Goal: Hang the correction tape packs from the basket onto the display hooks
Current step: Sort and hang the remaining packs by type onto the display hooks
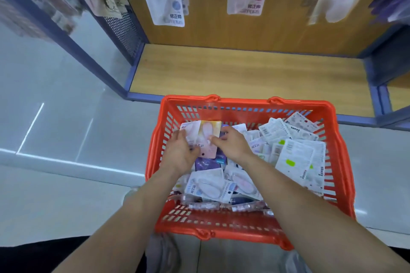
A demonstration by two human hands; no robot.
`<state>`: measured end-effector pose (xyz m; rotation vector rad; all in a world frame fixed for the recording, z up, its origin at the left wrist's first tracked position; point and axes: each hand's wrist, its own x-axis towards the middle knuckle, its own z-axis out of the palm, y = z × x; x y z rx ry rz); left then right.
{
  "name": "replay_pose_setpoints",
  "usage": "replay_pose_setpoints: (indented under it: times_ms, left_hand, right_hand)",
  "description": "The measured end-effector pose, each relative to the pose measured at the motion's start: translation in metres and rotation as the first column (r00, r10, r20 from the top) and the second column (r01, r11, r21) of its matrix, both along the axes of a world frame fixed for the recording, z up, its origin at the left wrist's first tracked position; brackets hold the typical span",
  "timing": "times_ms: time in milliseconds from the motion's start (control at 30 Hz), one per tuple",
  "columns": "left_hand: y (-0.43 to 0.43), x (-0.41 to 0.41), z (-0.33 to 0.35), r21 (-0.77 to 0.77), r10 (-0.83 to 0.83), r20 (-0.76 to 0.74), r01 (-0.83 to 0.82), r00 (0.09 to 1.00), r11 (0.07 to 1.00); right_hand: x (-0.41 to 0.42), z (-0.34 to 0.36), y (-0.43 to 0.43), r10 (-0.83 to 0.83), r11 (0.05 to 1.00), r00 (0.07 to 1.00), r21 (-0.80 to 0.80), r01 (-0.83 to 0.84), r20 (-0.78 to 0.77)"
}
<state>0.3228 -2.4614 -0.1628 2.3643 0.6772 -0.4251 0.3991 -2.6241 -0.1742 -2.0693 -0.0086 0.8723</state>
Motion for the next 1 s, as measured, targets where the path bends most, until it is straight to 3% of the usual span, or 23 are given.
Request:
replay_pose_setpoints:
  times_ms: [167, 367, 533, 700, 1000]
  left_hand:
    - [-0.003, -0.010, -0.002, -0.030, -0.015, 0.045, 0.016, 0.999, 0.999]
    - [-0.011, -0.016, -0.002, -0.088, -0.033, 0.120, 0.044, 0.992, 0.995]
    - [-0.009, -0.016, 0.000, -0.272, 0.065, 0.135, -0.026, 0.989, 0.962]
    - [-0.011, -0.010, -0.001, -0.307, 0.145, 0.148, -0.094, 0.978, 0.947]
    - [-0.027, 0.009, 0.036, -0.482, 0.040, 0.110, 0.018, 0.993, 0.876]
  right_hand:
    - [0.001, -0.009, 0.006, -0.105, 0.992, 0.994, 0.059, 0.107, -0.038]
    - [0.001, 0.003, 0.005, -0.112, 0.983, 0.984, 0.127, 0.130, -0.139]
    - [0.000, -0.003, -0.009, -0.145, 0.974, 0.975, 0.152, 0.171, -0.171]
    - [-0.003, 0.004, -0.035, -0.078, 0.971, 0.978, 0.208, 0.119, -0.195]
    - [-0.004, 0.044, -0.064, 0.053, 0.951, 0.981, 0.311, 0.008, -0.188]
